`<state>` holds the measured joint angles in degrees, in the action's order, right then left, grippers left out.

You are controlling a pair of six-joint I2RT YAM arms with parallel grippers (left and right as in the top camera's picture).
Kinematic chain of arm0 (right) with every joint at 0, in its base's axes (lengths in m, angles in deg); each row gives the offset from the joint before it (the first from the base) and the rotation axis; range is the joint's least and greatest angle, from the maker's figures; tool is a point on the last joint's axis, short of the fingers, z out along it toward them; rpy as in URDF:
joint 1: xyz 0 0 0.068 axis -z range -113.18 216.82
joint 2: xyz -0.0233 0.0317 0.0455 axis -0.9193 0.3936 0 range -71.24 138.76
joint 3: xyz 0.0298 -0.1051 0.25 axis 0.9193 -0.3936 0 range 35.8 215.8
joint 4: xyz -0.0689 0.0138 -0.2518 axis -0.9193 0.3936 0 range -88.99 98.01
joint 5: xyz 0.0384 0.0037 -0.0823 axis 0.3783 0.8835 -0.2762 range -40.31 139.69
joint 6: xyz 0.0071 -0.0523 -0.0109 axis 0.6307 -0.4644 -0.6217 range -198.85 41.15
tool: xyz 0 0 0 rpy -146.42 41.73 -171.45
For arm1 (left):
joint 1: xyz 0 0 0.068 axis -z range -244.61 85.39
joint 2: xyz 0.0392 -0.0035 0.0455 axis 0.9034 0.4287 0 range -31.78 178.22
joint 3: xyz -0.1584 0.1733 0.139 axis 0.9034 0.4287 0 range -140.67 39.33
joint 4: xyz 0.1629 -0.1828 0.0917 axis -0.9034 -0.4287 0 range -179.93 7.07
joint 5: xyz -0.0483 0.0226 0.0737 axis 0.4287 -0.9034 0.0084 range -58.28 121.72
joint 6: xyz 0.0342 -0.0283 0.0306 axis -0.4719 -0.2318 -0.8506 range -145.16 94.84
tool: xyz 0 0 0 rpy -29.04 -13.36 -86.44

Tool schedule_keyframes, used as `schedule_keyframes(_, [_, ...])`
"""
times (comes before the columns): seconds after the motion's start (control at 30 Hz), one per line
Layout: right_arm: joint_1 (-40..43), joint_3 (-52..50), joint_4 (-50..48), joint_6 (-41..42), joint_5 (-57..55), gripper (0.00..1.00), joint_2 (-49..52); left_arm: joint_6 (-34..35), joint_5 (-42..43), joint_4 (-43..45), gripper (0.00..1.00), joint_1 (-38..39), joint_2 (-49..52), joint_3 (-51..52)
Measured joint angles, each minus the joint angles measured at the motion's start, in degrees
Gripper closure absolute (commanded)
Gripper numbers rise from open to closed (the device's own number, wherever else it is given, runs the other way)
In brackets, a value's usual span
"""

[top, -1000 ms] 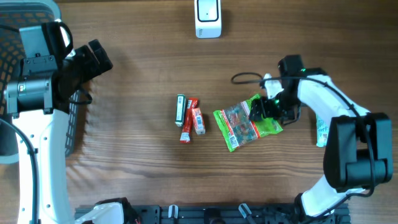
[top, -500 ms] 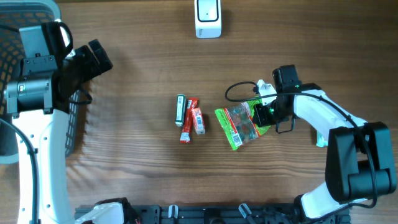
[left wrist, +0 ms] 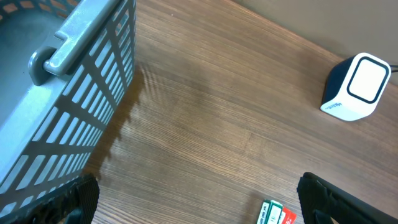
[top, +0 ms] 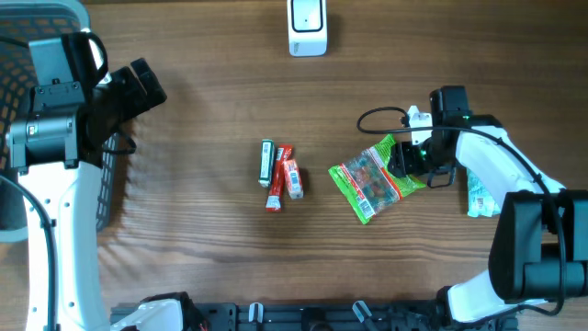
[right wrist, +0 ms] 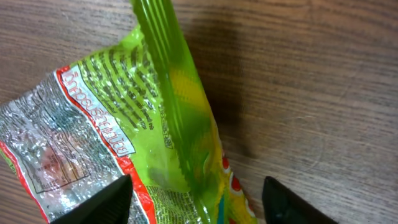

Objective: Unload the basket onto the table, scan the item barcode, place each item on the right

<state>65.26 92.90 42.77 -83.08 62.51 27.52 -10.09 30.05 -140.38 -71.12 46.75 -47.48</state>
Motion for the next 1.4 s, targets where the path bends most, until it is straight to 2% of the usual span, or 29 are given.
schedule_keyframes(0.23, [-1.33, -3.3, 2.75, 1.81, 0.68, 0.19, -0.07, -0.02, 0.0, 0.0, 0.0, 0.0, 0.0, 0.0])
schedule_keyframes(0.47, [-2.67, -4.63, 1.51, 2.47, 1.14, 0.12, -1.25, -0.02, 0.0, 0.0, 0.0, 0.0, 0.0, 0.0])
schedule_keyframes(0.5, [-2.67, -4.79, 1.36, 2.45, 1.44, 0.1, -1.4, -0.02, 0.0, -0.02, 0.0, 0.0, 0.0, 0.0])
schedule_keyframes(0.57, [-2.64, -4.87, 1.31, 2.19, 2.71, 0.0, -1.51, -0.02, 0.0, -0.02, 0.0, 0.0, 0.0, 0.0])
schedule_keyframes(0.97, [-2.8, -4.9, 1.03, 3.58, 5.14, 0.01, -1.75, -0.02, 0.0, 0.0, 0.0, 0.0, 0.0, 0.0])
schedule_keyframes(1.17, [-2.8, -4.92, -0.52, 8.55, 5.53, 0.0, -1.75, -0.02, 0.0, -0.02, 0.0, 0.0, 0.0, 0.0])
schedule_keyframes(1.3, [-2.8, -4.92, -0.55, 9.99, 5.66, 0.13, -1.75, -0.02, 0.0, 0.0, 0.0, 0.0, 0.0, 0.0])
schedule_keyframes(1.4, [-2.8, -5.16, -0.24, 11.02, 5.77, 0.14, -1.75, -0.02, 0.0, 0.0, 0.0, 0.0, 0.0, 0.0])
